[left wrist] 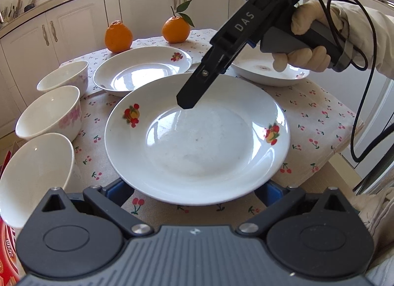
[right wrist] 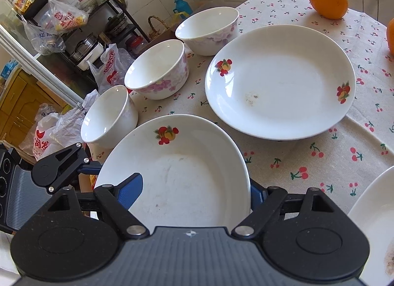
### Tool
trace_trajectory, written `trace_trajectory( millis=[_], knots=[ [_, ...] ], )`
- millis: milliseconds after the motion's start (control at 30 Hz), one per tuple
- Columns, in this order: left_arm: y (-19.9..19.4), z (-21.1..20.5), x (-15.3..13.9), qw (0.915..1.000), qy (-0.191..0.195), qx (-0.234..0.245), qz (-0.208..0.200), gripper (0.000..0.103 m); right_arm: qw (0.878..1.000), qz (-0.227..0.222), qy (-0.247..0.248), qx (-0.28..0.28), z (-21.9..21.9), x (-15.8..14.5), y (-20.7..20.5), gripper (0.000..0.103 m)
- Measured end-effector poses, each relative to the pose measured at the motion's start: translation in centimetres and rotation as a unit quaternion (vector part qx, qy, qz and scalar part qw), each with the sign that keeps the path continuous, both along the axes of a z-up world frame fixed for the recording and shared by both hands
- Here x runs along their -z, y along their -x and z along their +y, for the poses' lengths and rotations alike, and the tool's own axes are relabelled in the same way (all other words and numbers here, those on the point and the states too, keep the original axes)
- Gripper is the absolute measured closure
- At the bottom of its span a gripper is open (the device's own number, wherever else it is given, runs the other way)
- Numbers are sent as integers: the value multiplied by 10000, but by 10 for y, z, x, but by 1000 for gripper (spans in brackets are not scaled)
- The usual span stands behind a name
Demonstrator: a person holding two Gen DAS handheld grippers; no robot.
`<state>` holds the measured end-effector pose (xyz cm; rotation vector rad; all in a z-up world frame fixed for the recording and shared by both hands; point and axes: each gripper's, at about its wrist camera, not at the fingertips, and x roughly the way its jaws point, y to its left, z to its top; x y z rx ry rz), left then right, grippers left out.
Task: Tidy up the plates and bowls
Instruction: 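Lift and carry the deep plate toward the large flower plate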
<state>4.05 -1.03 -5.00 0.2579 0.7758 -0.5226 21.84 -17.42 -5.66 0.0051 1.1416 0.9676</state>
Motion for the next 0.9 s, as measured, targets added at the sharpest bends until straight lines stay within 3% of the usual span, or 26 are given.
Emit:
trace_trajectory(
  millis=[367, 900],
  knots=[
    [-16, -20, -17, 9994, -5, 333, -66, 1, 9993, -243, -59, 285, -32, -15, 1, 14],
    [-58, -78, -27, 9944, 138, 1047, -89, 1, 9927, -523, -25, 1090, -113, -33, -5, 14]
  ],
)
